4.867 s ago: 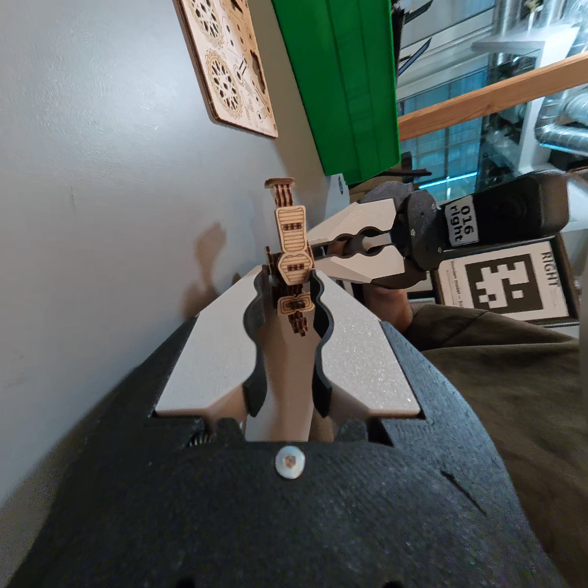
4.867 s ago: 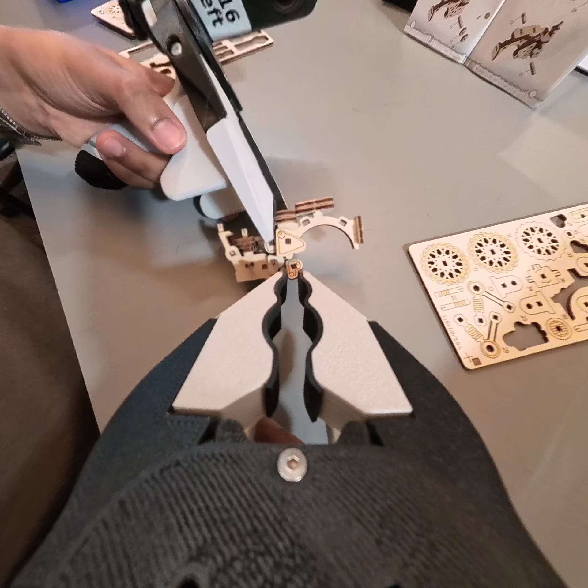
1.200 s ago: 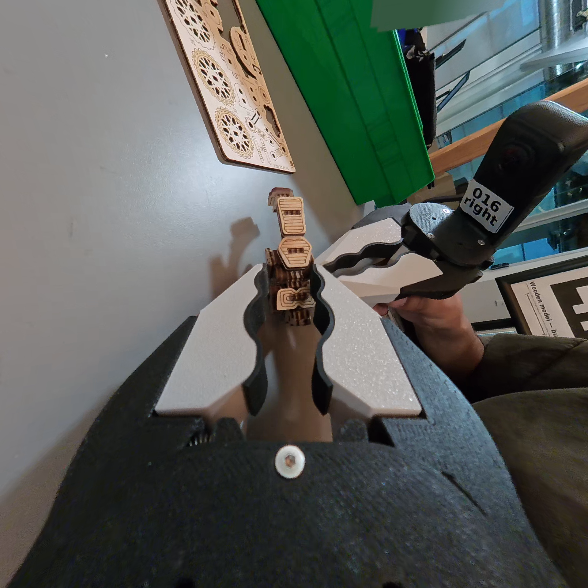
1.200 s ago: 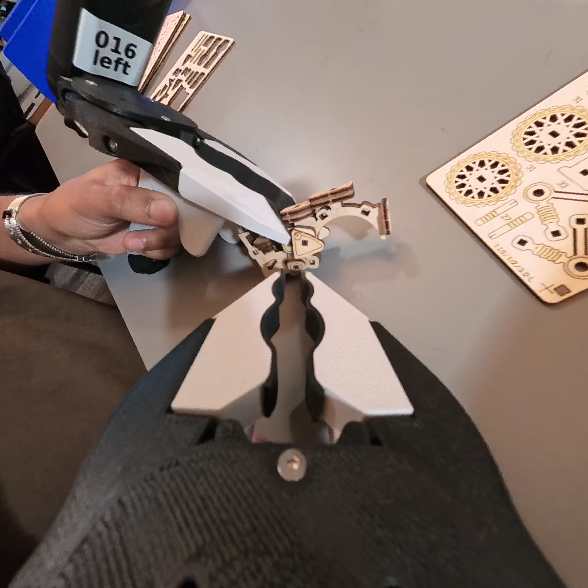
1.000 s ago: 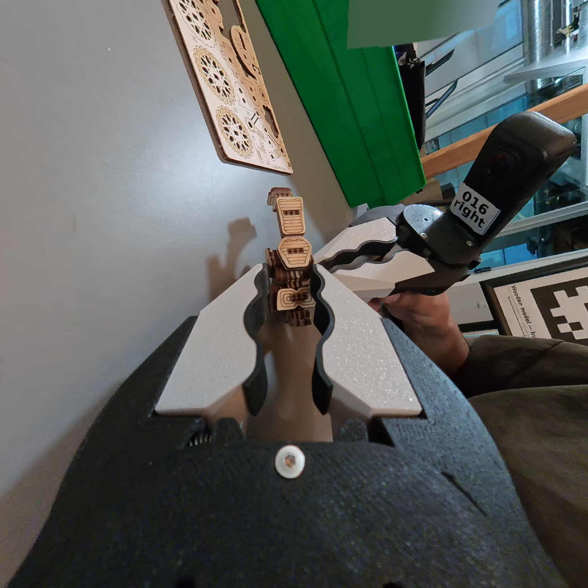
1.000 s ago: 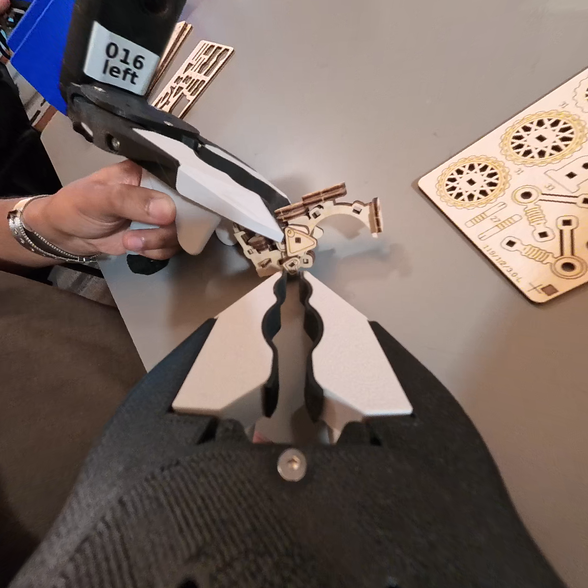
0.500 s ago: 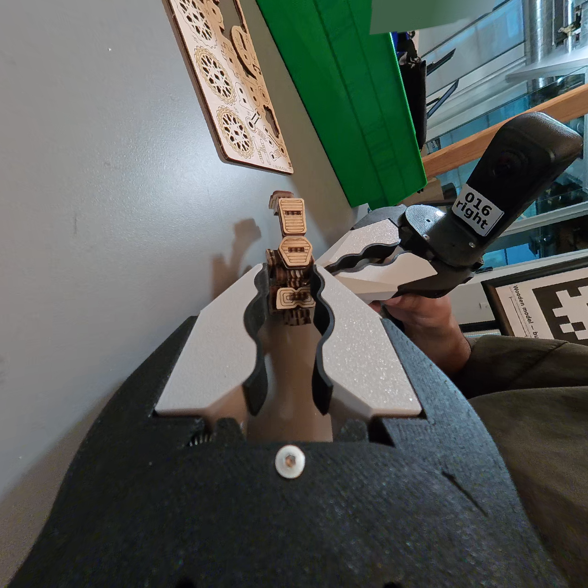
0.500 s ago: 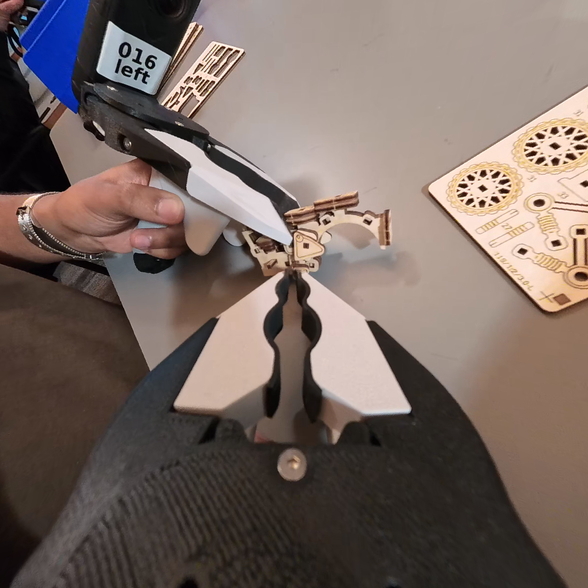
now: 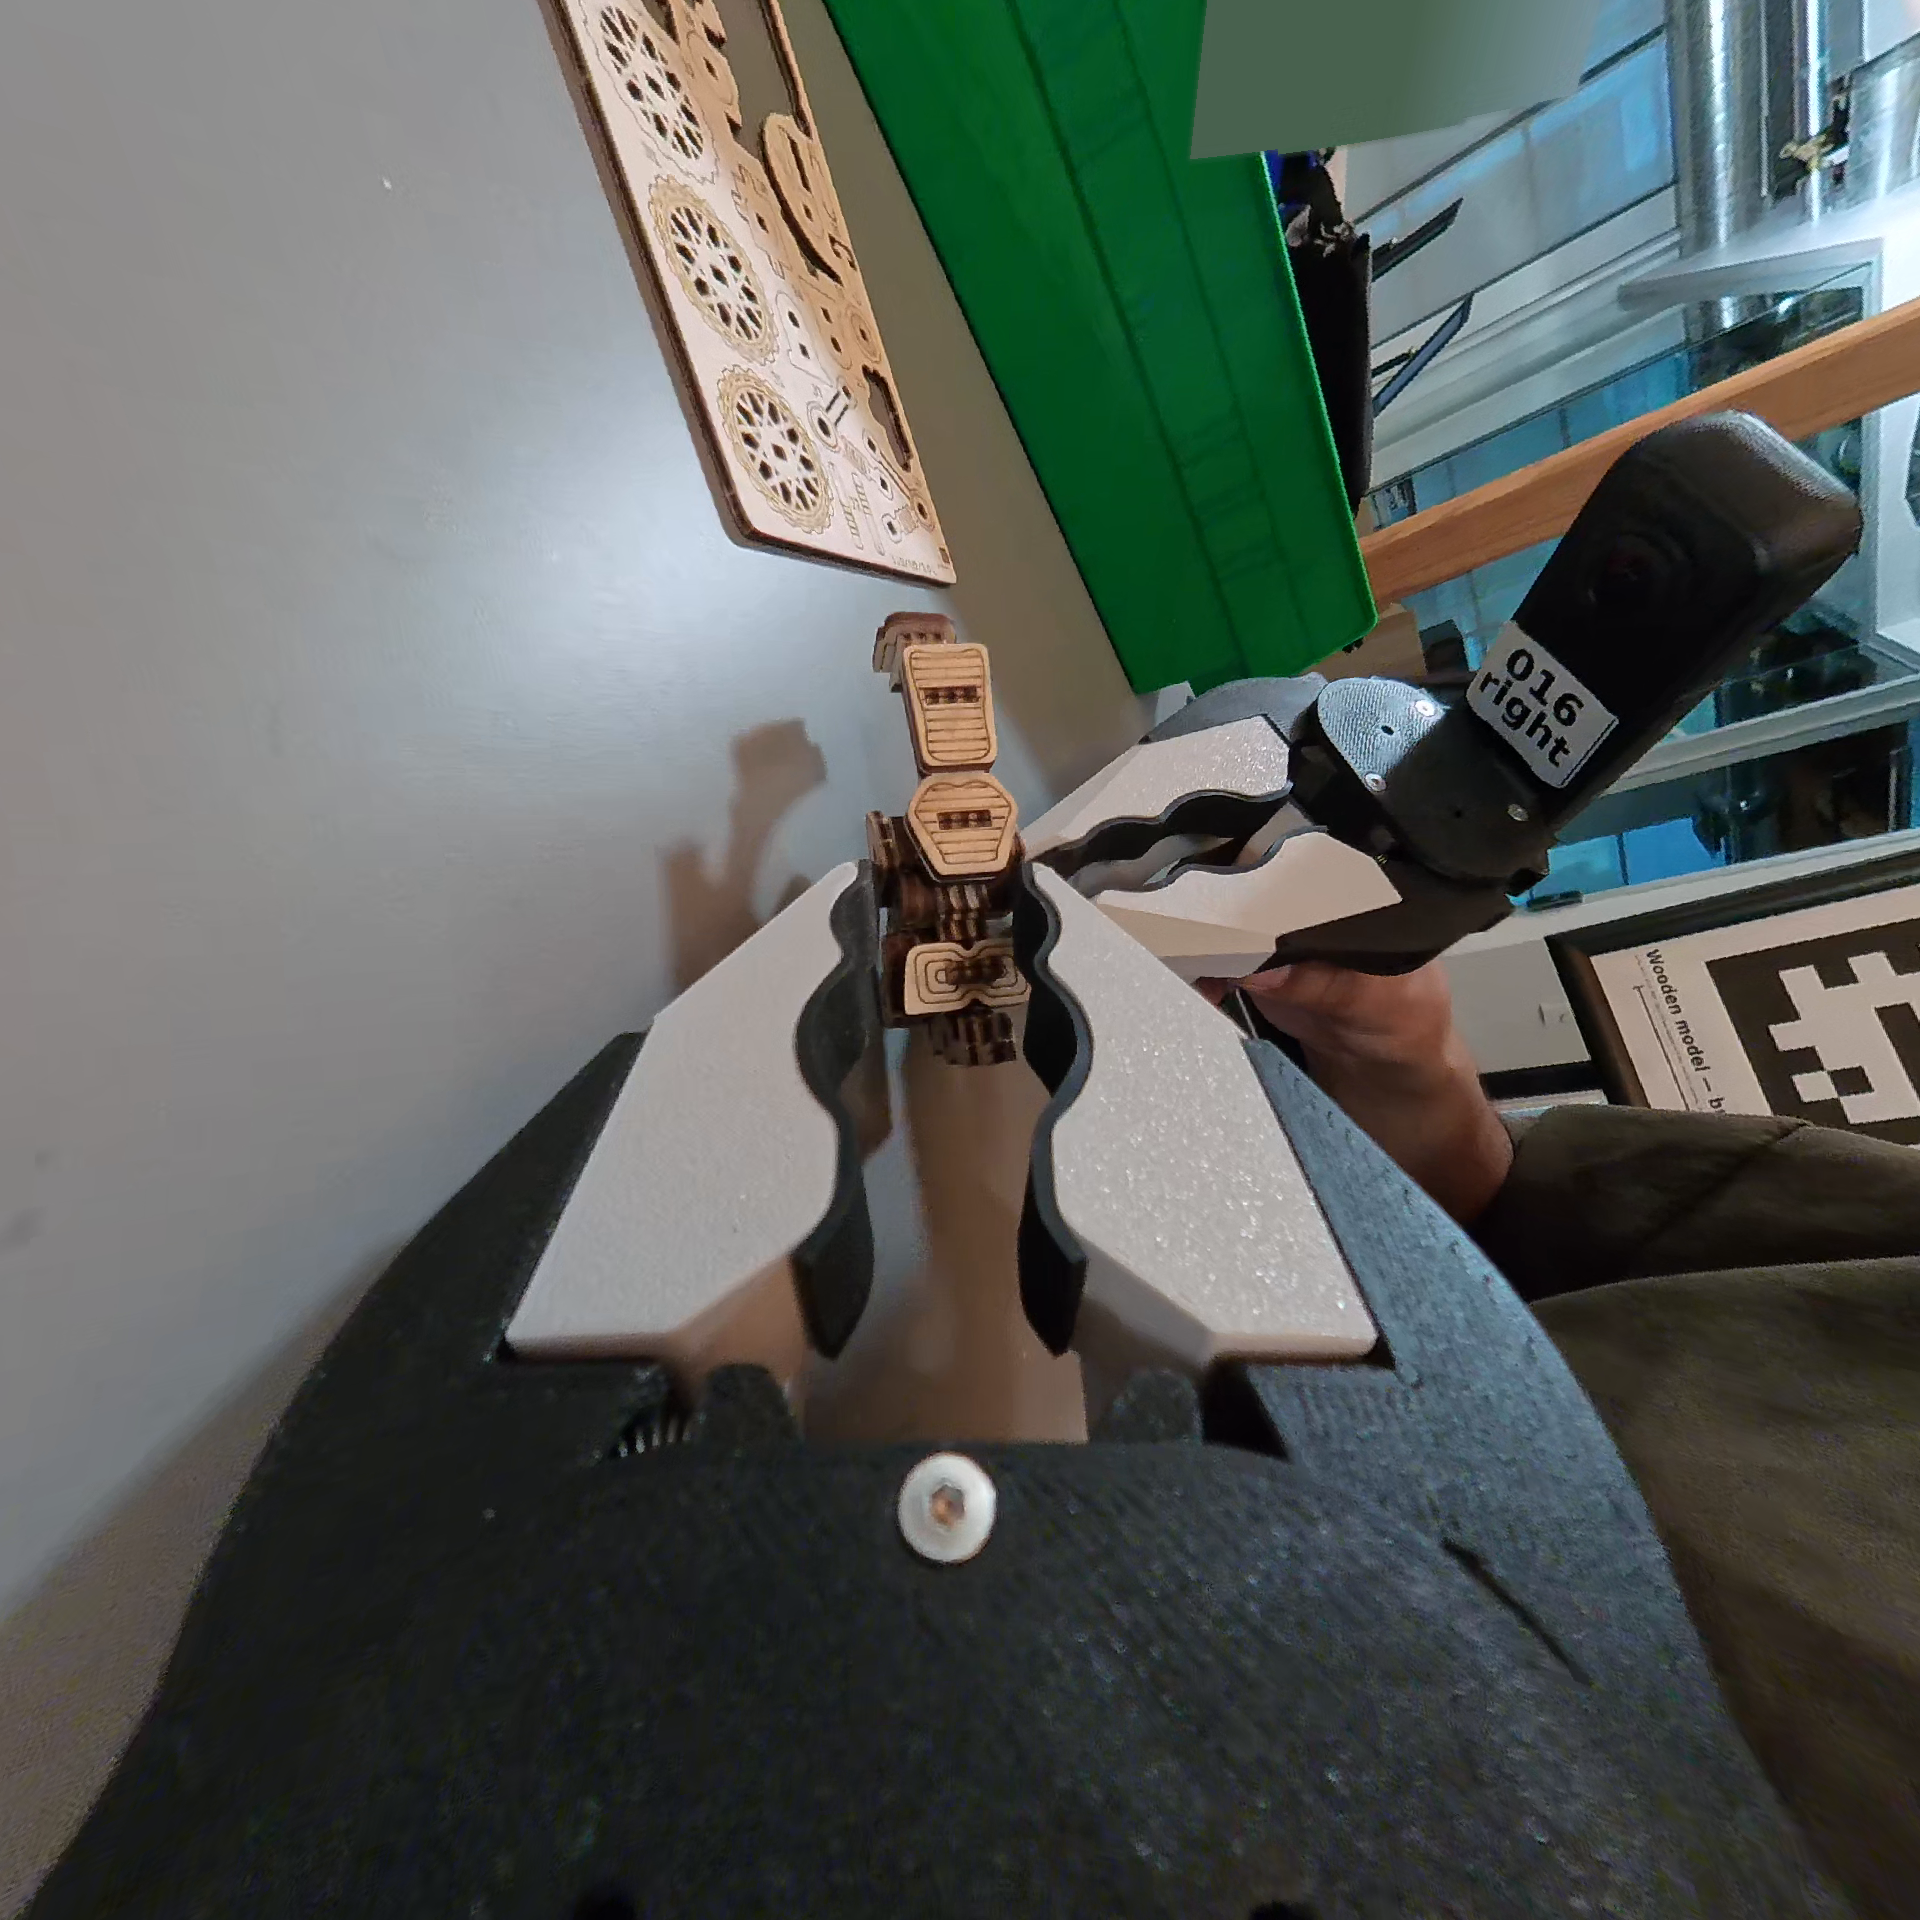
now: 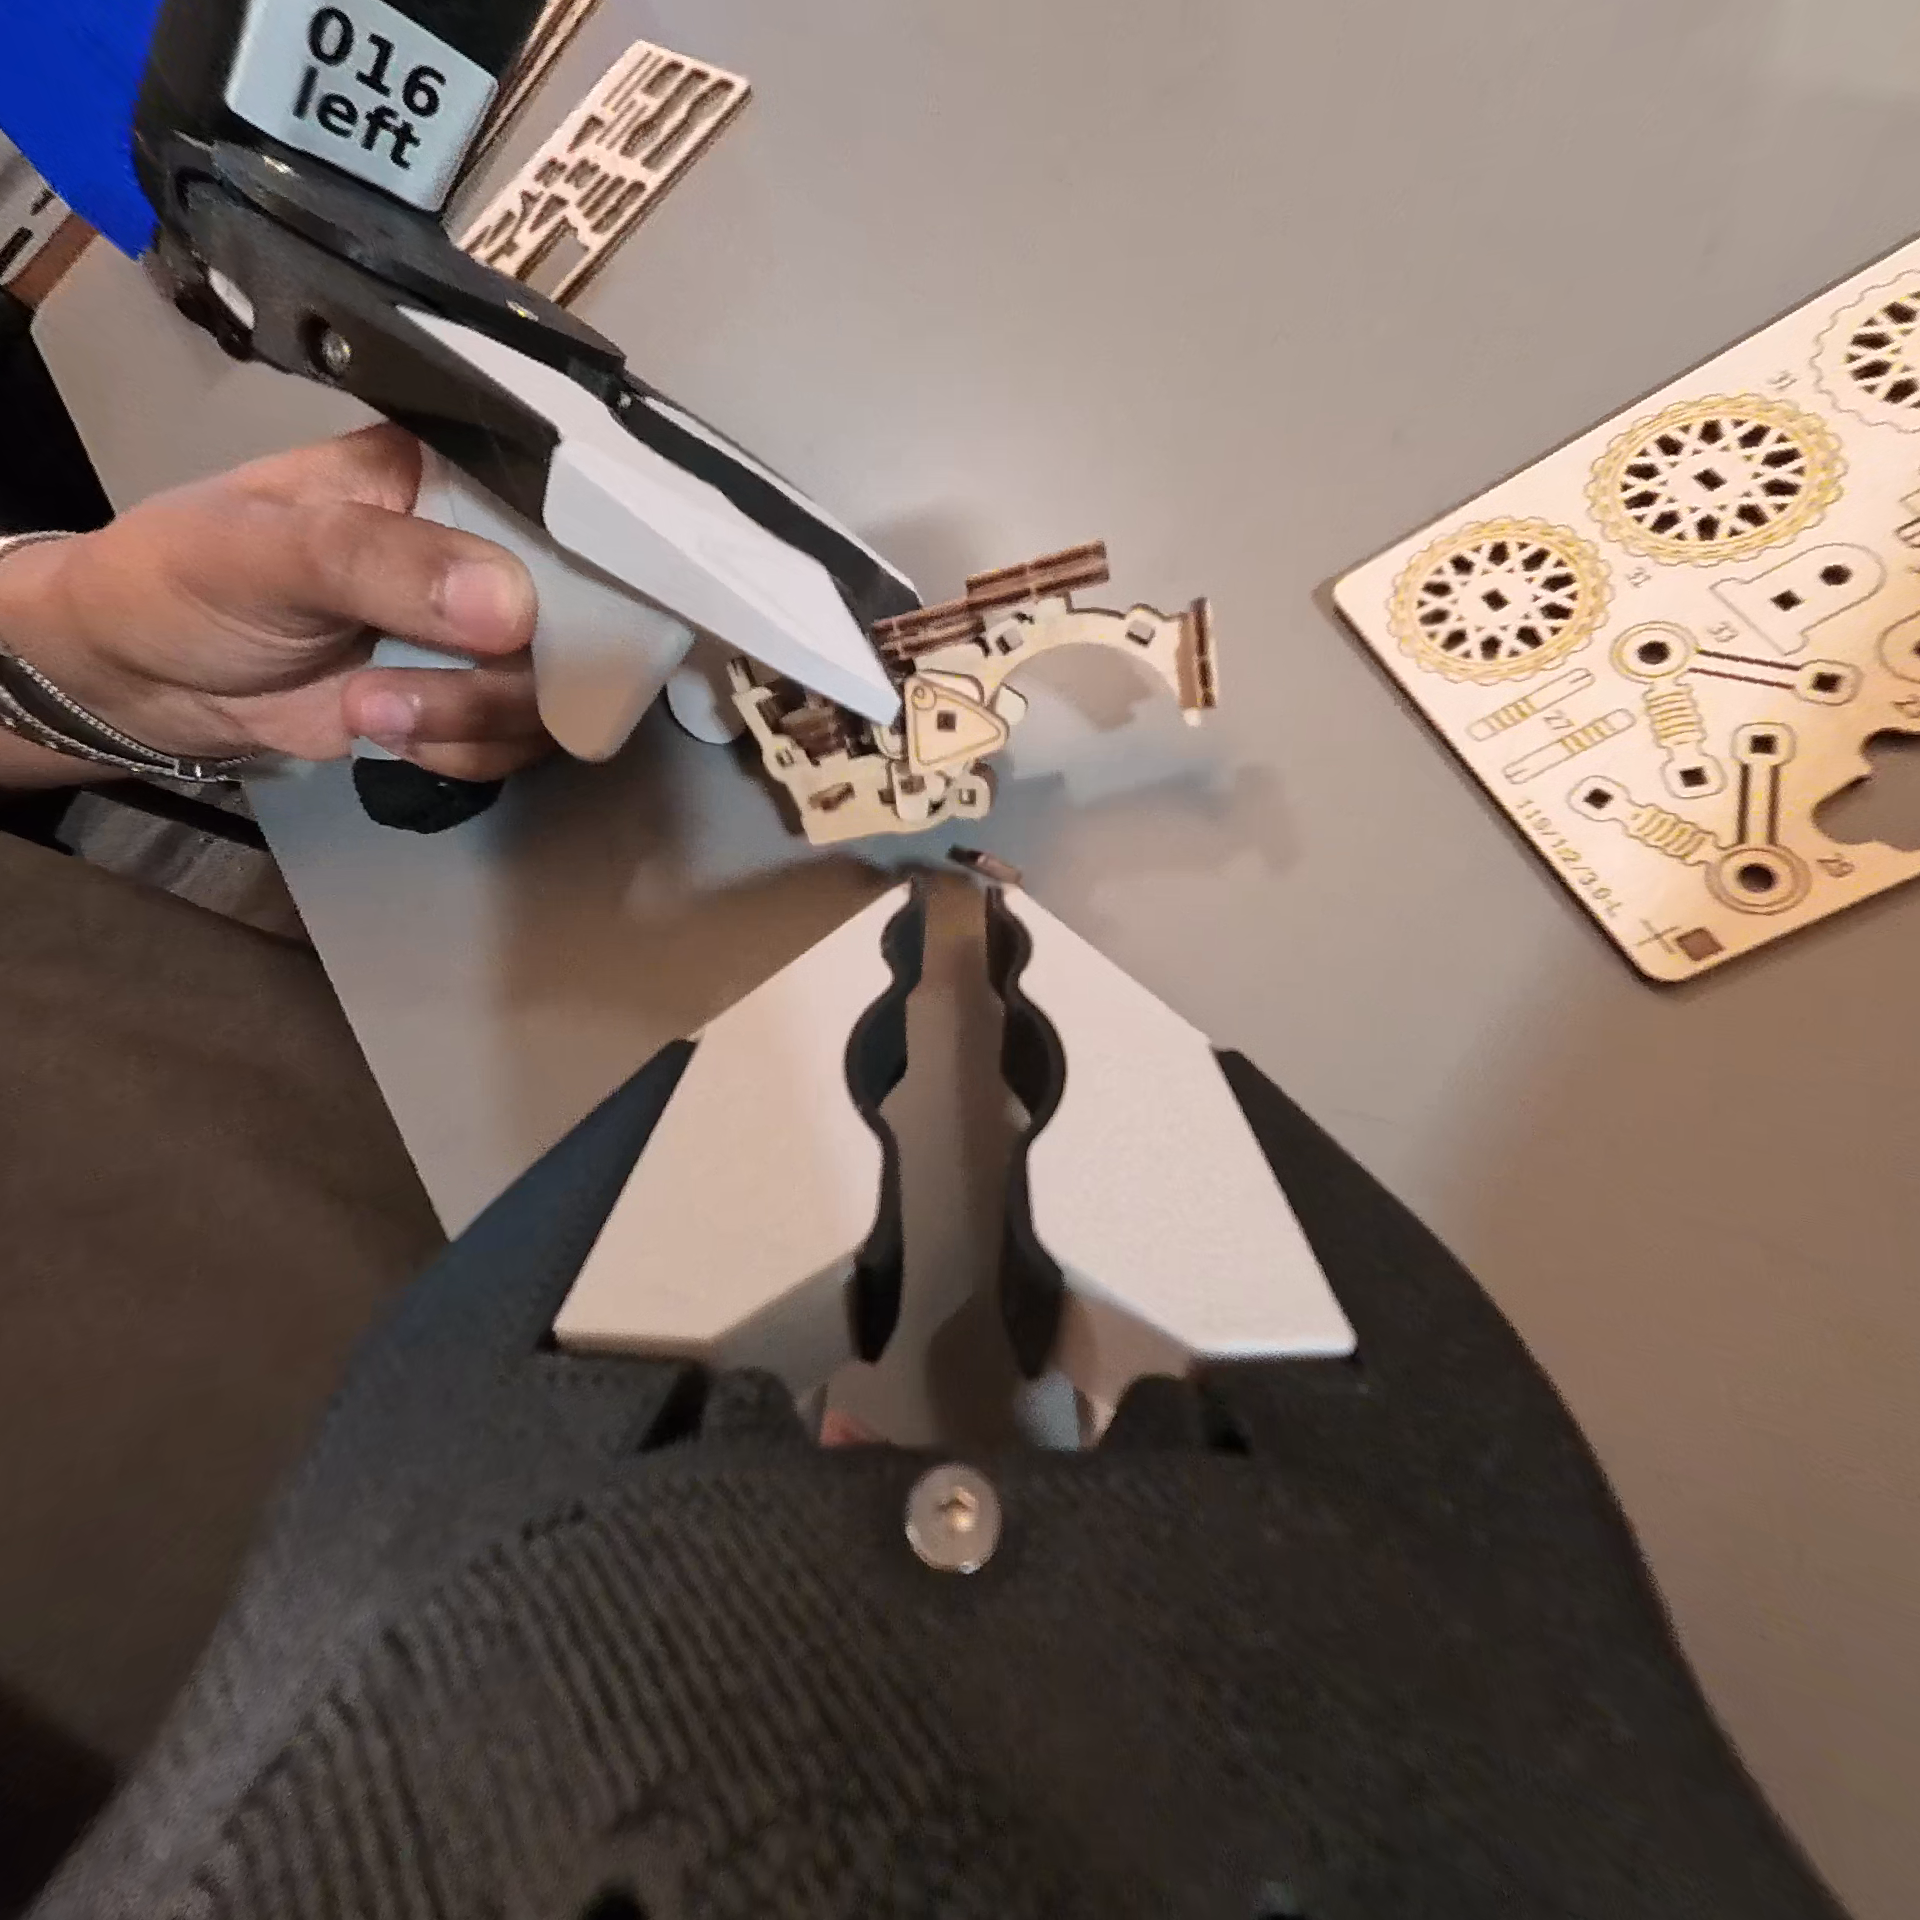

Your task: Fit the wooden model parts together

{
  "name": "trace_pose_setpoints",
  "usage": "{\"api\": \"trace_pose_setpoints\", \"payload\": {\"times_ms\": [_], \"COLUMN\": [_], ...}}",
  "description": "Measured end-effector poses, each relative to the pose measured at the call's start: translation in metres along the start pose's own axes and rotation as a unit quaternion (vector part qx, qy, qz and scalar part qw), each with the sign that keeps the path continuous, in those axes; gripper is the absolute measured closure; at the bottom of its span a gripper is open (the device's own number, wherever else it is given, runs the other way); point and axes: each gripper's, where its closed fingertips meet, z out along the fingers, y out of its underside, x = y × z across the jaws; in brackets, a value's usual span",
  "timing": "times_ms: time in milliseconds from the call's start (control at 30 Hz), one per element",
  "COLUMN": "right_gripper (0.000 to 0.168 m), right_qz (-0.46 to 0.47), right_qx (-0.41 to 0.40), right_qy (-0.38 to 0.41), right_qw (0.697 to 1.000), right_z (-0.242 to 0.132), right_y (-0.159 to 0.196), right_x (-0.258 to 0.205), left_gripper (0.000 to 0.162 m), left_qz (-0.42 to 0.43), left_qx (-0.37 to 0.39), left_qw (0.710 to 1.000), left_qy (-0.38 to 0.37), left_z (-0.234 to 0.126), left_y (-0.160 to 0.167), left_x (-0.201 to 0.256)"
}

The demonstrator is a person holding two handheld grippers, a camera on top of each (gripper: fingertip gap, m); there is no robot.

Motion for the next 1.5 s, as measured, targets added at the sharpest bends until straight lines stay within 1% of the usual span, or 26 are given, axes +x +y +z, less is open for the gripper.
{"api": "trace_pose_setpoints", "payload": {"times_ms": [233, 400, 567, 600, 700, 900, 1000, 1067, 1100, 1133, 1200, 1233, 1300, 1400, 1467, 1500], "right_gripper": [0.157, 0.159, 0.152, 0.152, 0.16, 0.16, 0.16, 0.16, 0.161, 0.161, 0.161, 0.161, 0.161, 0.161, 0.16, 0.16], "right_qz": [0.0, -0.031, -0.048, -0.054, -0.089, -0.157, -0.163, -0.161, -0.159, -0.154, -0.138, -0.126, -0.094, -0.031, 0.019, 0.045], "right_qx": [-0.005, -0.019, -0.021, -0.022, -0.03, -0.041, -0.037, -0.024, -0.014, -0.004, 0.017, 0.028, 0.049, 0.084, 0.115, 0.13], "right_qy": [0.015, 0.033, 0.022, 0.018, 0.027, 0.056, 0.057, 0.051, 0.044, 0.036, 0.017, 0.004, -0.027, -0.087, -0.146, -0.177], "right_qw": [1.0, 0.999, 0.998, 0.998, 0.995, 0.985, 0.984, 0.985, 0.986, 0.987, 0.99, 0.992, 0.994, 0.992, 0.982, 0.974], "right_z": [0.002, 0.007, 0.006, 0.006, 0.008, 0.008, 0.005, 0.003, 0.001, -0.001, -0.004, -0.006, -0.009, -0.018, -0.026, -0.032], "right_y": [0.001, 0.003, 0.004, 0.004, 0.005, 0.006, 0.005, 0.0, -0.003, -0.005, -0.011, -0.014, -0.019, -0.028, -0.036, -0.04], "right_x": [0.007, 0.007, 0.003, 0.002, 0.001, 0.0, 0.0, -0.002, -0.004, -0.007, -0.012, -0.014, -0.019, -0.025, -0.032, -0.036], "left_gripper": [0.135, 0.135, 0.135, 0.135, 0.135, 0.134, 0.121, 0.103, 0.093, 0.09, 0.089, 0.091, 0.096, 0.109, 0.116, 0.124], "left_qz": [-0.008, -0.009, -0.012, -0.007, 0.016, 0.041, 0.049, 0.046, 0.047, 0.058, 0.111, 0.145, 0.212, 0.302, 0.346, 0.367], "left_qx": [0.022, 0.018, 0.014, 0.009, -0.007, -0.019, -0.008, 0.009, 0.023, 0.04, 0.061, 0.067, 0.074, 0.049, 0.019, 0.001], "left_qw": [1.0, 1.0, 1.0, 1.0, 1.0, 0.999, 0.998, 0.999, 0.999, 0.997, 0.991, 0.986, 0.974, 0.952, 0.938, 0.93], "left_qy": [-0.008, -0.003, 0.003, 0.002, -0.004, -0.009, -0.023, -0.024, -0.014, -0.012, -0.033, -0.041, -0.031, 0.0, -0.01, -0.012], "left_z": [-0.01, -0.01, -0.01, -0.009, -0.008, -0.009, -0.013, -0.019, -0.023, -0.027, -0.034, -0.036, -0.036, -0.027, -0.019, -0.016], "left_y": [-0.013, -0.012, -0.011, -0.009, -0.005, -0.002, -0.008, -0.016, -0.021, -0.027, -0.035, -0.037, -0.037, -0.018, -0.005, 0.002], "left_x": [-0.01, -0.009, -0.008, -0.008, -0.007, -0.007, -0.011, -0.01, -0.005, -0.001, 0.005, 0.01, 0.028, 0.05, 0.05, 0.049]}}
